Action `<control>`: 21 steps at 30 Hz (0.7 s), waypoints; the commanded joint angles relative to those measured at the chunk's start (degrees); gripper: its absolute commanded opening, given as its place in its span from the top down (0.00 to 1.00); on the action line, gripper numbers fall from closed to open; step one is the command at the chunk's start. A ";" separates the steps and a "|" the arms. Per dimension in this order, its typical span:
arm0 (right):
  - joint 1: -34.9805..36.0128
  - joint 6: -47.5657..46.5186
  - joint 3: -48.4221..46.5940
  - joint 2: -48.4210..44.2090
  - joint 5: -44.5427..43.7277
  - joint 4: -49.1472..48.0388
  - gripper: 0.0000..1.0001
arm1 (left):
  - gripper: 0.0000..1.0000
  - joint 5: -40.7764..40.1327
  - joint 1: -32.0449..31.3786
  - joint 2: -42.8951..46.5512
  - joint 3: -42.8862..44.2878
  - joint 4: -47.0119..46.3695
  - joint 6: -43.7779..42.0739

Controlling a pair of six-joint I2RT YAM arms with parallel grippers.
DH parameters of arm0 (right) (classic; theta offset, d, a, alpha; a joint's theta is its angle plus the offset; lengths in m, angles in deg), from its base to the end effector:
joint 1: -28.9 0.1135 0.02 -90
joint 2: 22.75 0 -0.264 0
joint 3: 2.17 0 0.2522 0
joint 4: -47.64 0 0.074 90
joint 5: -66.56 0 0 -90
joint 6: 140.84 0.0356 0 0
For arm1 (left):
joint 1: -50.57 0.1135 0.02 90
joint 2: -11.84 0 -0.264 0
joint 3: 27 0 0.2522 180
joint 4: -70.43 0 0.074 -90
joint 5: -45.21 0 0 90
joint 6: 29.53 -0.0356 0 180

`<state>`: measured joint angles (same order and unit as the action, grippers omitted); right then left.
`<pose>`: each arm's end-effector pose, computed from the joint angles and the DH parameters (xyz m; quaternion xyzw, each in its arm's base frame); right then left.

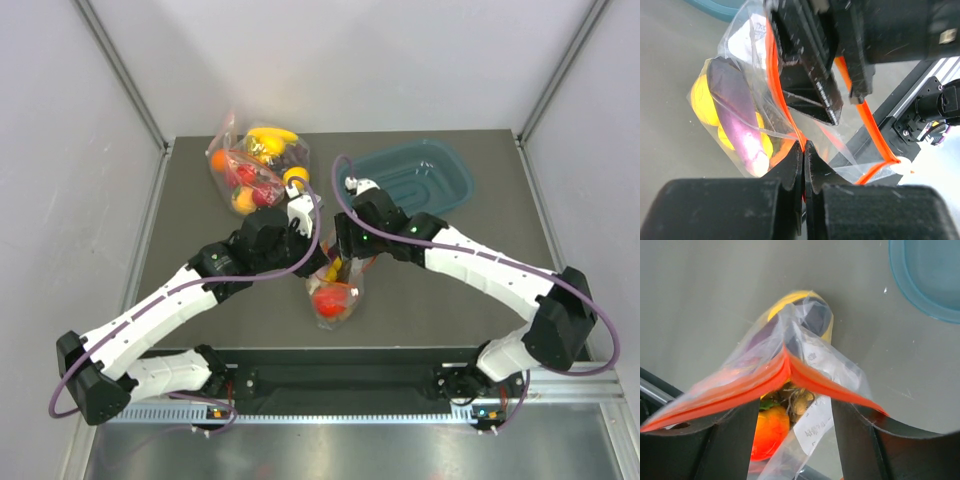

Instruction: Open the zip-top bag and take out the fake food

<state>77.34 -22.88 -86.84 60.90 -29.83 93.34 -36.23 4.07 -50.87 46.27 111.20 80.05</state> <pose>0.2157 0.2374 0.3035 -0.1427 0.9105 0.1975 0.3341 0.1622 -0.1787 0.3394 0.2374 0.8321 -0.3252 0.3814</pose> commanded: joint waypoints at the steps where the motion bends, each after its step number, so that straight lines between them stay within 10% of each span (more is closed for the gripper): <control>1: -0.46 0.95 2.27 -0.69 0.76 -1.53 0.41 | 1.00 0.85 0.09 1.81 0.00 -2.92 -0.59; 21: -0.37 -0.54 -1.68 6.43 3.67 -5.49 0.57 | 1.00 1.29 0.09 1.99 -0.27 -2.92 -1.11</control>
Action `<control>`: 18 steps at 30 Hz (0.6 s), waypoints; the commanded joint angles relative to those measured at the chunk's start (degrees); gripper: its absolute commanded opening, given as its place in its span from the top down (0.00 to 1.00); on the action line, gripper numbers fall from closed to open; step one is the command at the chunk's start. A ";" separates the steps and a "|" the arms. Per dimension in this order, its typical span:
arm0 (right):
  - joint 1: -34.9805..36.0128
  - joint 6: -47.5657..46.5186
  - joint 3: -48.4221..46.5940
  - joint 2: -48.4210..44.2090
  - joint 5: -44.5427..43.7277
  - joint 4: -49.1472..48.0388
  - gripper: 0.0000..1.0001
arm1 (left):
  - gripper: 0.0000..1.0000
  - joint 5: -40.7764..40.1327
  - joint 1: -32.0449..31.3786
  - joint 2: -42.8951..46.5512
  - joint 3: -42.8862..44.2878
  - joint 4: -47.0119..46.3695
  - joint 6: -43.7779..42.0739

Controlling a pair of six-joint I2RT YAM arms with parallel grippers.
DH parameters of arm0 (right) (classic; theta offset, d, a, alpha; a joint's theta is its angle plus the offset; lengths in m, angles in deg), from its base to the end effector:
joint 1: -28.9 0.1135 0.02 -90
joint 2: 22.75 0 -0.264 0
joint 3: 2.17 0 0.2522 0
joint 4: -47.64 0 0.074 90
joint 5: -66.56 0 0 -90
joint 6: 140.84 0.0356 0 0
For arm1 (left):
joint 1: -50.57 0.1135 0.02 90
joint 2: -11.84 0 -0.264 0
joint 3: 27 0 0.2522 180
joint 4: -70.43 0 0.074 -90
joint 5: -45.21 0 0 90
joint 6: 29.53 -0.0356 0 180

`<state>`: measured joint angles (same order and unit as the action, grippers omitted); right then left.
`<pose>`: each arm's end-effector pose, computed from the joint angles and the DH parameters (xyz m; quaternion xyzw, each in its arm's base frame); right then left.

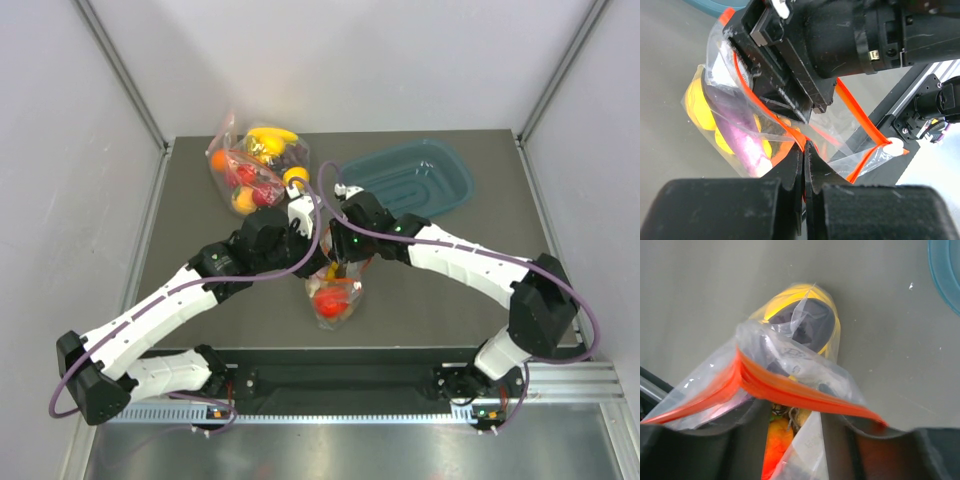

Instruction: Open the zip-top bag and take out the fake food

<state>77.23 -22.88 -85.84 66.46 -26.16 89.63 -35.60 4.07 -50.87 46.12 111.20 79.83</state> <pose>0.2282 0.2539 0.2723 -0.1563 0.9187 0.2062 0.2984 0.1619 -0.1789 0.3385 0.2416 0.8313 -0.3278 0.3783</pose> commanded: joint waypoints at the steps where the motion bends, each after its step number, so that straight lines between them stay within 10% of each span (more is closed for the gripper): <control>1: -0.35 -0.72 -2.69 0.88 0.00 -1.51 0.62 | 1.00 0.48 0.09 1.99 -0.20 -2.92 -0.98; 12: 0.00 -1.95 -0.40 0.00 -0.88 0.16 1.00 | 1.00 -1.80 0.27 1.81 -0.47 -2.75 -0.81; 18: 0.62 -2.13 -0.05 -5.78 -2.90 -0.10 1.00 | 1.00 -4.27 1.50 0.76 -0.46 -0.37 1.47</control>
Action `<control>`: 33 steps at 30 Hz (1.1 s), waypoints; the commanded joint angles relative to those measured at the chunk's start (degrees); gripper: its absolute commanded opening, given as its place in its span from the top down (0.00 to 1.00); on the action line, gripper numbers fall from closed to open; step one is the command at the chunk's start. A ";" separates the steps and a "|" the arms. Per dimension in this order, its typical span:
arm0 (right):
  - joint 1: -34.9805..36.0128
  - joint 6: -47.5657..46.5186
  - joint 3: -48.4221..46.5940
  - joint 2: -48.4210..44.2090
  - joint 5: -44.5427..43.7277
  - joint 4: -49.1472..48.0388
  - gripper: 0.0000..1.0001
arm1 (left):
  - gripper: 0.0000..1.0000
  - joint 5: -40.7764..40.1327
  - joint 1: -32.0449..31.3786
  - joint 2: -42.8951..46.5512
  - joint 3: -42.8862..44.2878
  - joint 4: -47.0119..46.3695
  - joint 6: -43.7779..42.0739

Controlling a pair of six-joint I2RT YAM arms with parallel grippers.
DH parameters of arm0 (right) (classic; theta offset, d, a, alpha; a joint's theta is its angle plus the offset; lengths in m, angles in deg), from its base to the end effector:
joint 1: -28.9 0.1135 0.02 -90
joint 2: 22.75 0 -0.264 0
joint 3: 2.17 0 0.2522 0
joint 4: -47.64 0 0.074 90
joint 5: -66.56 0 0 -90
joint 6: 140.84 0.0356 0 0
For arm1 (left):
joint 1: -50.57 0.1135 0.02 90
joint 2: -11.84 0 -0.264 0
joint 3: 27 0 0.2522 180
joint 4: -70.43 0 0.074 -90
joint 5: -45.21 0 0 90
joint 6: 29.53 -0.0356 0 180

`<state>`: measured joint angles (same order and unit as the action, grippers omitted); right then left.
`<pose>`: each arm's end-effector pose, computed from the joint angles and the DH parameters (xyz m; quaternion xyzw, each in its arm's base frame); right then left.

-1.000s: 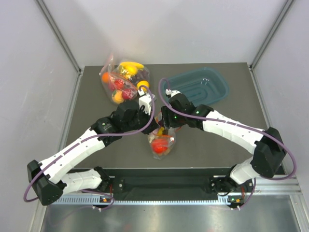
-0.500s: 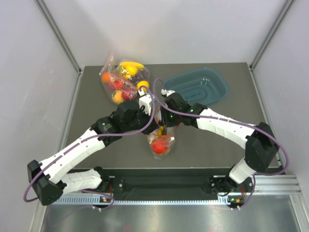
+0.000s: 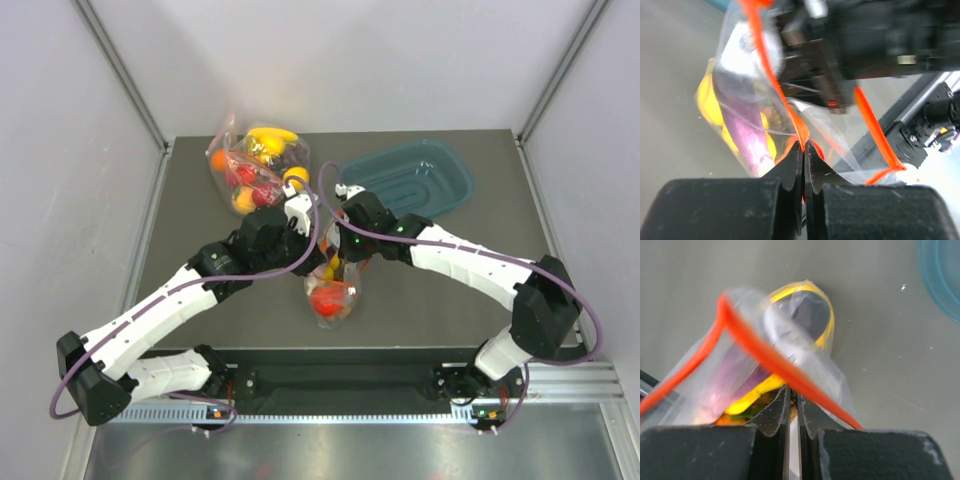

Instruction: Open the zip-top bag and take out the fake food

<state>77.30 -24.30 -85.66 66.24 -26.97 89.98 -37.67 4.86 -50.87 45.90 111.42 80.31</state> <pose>0.2273 0.2527 0.2721 -0.1660 0.9178 0.1959 0.3028 0.1652 -0.1757 0.3368 0.2241 0.8389 -0.3123 0.3853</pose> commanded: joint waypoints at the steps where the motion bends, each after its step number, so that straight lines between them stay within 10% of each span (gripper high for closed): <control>1: 0.47 -0.44 -0.23 -6.54 -2.10 -0.63 1.00 | 1.00 -2.71 0.80 0.67 -0.25 -0.59 1.34; 33: 0.90 1.76 -10.68 -19.29 -4.03 -3.09 1.00 | 1.00 -1.22 2.30 -2.67 3.01 0.28 2.05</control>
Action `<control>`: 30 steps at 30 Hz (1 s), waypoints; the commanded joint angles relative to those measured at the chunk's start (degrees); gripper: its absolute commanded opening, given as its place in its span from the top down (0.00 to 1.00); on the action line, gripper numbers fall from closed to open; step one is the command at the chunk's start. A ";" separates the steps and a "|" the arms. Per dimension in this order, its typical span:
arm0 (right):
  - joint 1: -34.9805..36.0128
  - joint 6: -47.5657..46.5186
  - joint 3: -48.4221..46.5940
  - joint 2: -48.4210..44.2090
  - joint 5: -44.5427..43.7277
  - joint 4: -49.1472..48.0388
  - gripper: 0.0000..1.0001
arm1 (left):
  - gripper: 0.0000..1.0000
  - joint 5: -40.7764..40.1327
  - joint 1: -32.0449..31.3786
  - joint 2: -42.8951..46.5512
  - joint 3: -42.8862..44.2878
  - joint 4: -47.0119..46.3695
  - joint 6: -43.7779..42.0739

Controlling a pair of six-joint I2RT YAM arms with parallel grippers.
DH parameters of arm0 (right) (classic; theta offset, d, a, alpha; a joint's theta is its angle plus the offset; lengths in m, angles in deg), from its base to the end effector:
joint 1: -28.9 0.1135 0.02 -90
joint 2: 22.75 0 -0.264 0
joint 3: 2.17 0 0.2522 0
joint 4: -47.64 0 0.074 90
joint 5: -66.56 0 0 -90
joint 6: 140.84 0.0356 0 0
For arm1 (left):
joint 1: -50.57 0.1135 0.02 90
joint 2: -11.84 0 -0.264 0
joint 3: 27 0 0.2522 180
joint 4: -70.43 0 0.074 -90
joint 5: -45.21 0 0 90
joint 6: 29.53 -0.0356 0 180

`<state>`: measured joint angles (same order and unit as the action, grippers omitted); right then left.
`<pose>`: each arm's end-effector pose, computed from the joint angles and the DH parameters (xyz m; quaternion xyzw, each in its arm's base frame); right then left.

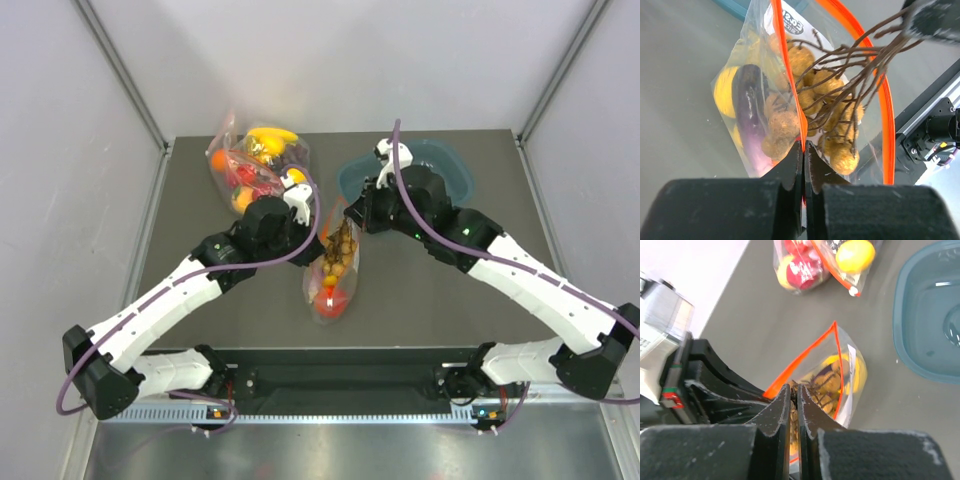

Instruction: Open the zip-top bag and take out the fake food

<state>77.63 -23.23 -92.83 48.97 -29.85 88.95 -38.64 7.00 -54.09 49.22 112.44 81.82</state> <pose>0.1856 0.2055 0.4044 -0.1214 0.8212 0.3069 0.4655 0.1811 -0.1775 0.3421 0.1937 0.8508 -0.3005 0.3851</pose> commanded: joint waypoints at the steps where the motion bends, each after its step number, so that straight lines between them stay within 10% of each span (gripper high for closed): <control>1: 0.58 0.77 -4.30 -2.29 -1.40 -1.63 1.00 | 1.00 -0.79 0.15 0.54 -0.40 -0.48 0.63; 30: -9.08 -0.11 -11.95 -7.74 -3.35 -3.81 1.00 | 1.00 -3.78 5.07 0.98 -4.62 -0.12 5.02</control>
<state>71.53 -23.36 -102.23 43.77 -34.73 89.65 -42.88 11.55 -53.54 45.05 112.84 86.34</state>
